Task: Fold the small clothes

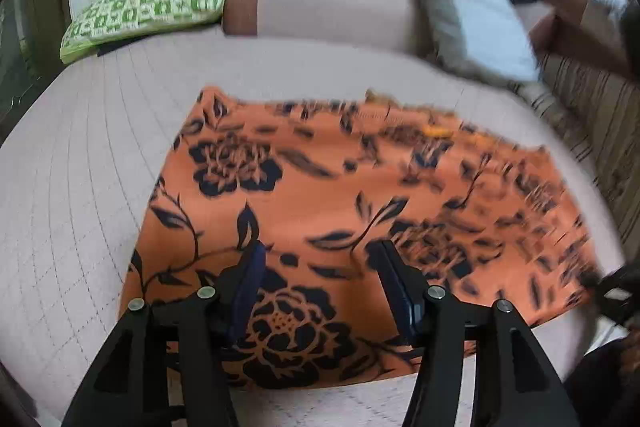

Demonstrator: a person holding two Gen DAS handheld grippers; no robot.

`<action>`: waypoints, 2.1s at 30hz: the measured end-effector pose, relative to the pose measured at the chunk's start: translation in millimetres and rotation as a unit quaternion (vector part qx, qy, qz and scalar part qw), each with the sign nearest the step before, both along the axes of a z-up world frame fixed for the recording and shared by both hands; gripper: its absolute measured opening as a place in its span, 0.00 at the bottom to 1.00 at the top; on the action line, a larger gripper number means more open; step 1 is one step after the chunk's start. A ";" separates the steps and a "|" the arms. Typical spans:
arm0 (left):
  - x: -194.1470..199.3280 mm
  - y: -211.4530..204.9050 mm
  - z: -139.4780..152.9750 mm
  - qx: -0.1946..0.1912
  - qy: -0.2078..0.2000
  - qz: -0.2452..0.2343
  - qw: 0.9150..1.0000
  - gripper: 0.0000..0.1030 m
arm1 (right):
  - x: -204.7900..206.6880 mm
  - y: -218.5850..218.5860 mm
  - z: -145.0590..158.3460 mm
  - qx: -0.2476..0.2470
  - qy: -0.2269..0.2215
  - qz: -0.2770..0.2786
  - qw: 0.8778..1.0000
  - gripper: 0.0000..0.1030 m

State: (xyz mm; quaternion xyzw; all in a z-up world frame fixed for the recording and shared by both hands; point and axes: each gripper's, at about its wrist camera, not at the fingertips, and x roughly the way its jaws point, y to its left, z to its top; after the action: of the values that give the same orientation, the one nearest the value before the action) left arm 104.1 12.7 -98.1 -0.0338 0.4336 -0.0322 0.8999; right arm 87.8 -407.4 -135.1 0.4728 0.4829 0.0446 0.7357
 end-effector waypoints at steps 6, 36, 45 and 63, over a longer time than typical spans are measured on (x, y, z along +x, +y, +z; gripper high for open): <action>5.8 10.7 -2.1 -0.044 0.010 0.014 0.999 0.57 | 6.0 -21.5 61.3 -0.077 -0.073 -0.012 0.994 0.78; 0.7 44.4 17.8 -0.059 -0.047 0.067 0.995 0.57 | 86.9 42.6 95.4 -0.270 -0.144 0.095 0.947 0.57; -18.6 128.5 4.5 -0.117 -0.005 0.158 0.980 0.64 | 63.1 82.7 31.1 -0.249 -0.183 0.178 0.934 0.69; -29.9 61.6 3.1 -0.010 0.016 0.092 0.996 0.17 | 66.8 81.5 35.8 -0.223 -0.191 0.183 0.938 0.75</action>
State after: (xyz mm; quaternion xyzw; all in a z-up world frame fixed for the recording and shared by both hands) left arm 74.1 74.3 -95.0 -0.0834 0.4422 0.0468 0.8918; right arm 154.7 -325.8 -99.3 0.1830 0.4091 0.1589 0.8797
